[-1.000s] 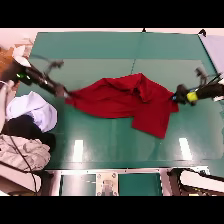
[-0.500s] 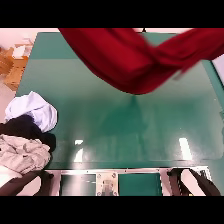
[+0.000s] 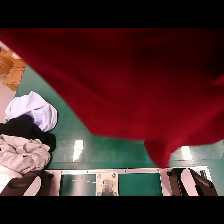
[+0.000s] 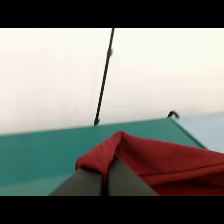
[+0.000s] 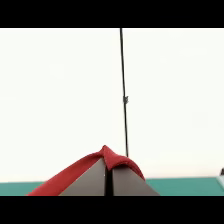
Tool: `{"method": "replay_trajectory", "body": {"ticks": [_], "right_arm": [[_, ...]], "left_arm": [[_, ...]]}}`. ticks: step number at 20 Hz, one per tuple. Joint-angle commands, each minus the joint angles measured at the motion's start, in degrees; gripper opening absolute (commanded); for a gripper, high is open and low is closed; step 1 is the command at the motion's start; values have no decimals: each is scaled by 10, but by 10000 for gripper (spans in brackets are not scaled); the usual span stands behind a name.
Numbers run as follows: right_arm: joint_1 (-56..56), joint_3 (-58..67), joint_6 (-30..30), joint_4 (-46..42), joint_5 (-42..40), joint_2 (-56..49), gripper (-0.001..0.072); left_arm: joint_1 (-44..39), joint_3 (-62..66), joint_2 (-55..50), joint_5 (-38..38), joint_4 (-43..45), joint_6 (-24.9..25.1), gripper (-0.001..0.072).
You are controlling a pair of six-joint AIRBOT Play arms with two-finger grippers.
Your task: Fold the shirts.
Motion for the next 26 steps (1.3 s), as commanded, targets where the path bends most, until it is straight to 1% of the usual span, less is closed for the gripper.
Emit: {"method": "replay_trajectory", "body": {"ticks": [1,3,5,7,9,11,12,14,16,19,21,24,26], "right_arm": [[22,-108,-2,18,-3,-1,16],[45,-218,-24,28,-26,-16,16],[71,-318,-38,28,-76,-48,16],[91,-391,-39,28,-132,-105,16],[116,-420,-49,28,-182,-192,16],[139,-412,-49,29,-218,-296,16],[147,-395,-49,32,-229,-353,16],[147,-337,-49,64,-225,-460,15],[146,-261,-49,85,-205,-547,15],[147,-145,-48,89,-157,-630,16],[147,-99,-46,88,-150,-649,16],[146,-70,-47,88,-147,-649,16],[146,-62,-47,88,-132,-647,15]], "left_arm": [[0,-42,-22,-76,41,-31,22],[0,-124,-50,-61,32,-31,23],[0,-231,-87,12,13,-21,23],[0,-328,-146,103,-37,37,22],[-4,-385,-238,184,-114,125,22],[-6,-389,-355,231,-190,203,22],[-6,-386,-405,254,-231,229,22],[-6,-351,-497,276,-290,265,22],[-6,-310,-547,284,-308,279,22],[-6,-273,-567,304,-308,278,22],[-6,-265,-567,315,-309,278,22],[-6,-261,-568,321,-313,276,22],[-5,-258,-568,323,-321,276,23]]}}
